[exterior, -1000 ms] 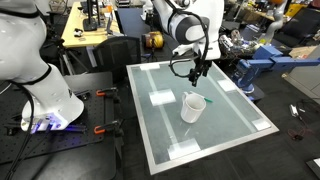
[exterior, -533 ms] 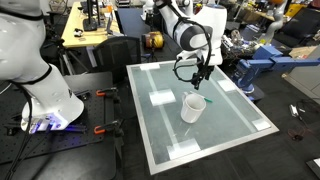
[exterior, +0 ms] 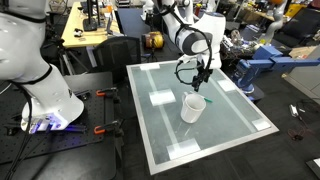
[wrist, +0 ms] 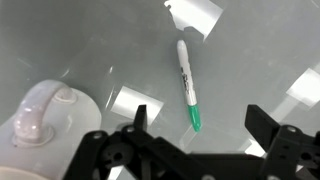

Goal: Put the pen in the white mug

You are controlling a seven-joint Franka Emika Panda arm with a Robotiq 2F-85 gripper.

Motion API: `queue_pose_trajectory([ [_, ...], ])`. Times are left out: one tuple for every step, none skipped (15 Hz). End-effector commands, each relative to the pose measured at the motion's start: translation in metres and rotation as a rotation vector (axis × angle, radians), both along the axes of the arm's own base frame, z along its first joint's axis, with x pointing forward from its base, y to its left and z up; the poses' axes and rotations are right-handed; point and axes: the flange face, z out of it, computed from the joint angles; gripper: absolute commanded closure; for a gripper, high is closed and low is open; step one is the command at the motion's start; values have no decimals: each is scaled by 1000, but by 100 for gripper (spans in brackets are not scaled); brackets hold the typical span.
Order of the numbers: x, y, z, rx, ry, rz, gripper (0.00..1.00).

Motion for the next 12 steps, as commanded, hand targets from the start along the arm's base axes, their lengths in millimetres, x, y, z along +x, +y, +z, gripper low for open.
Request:
queue_pose_trajectory([
  [7,0,-9,2,14,-9,0],
  [7,0,-14,0,18,-10,0],
  [7,-1,-16,-3,20,-8,0],
  [8,0,-20,-4,23,-9,0],
  [9,-2,-22,-7,25,-9,0],
  [10,-2,-26,-10,27,-11,0],
  [12,-4,-28,-13,30,-12,0],
  [13,-5,-31,-17,33,-12,0],
  [15,-5,-35,-20,37,-14,0],
  [17,-6,-38,-25,38,-14,0],
  [18,-7,-41,-28,42,-15,0],
  [19,-7,-44,-30,45,-15,0],
])
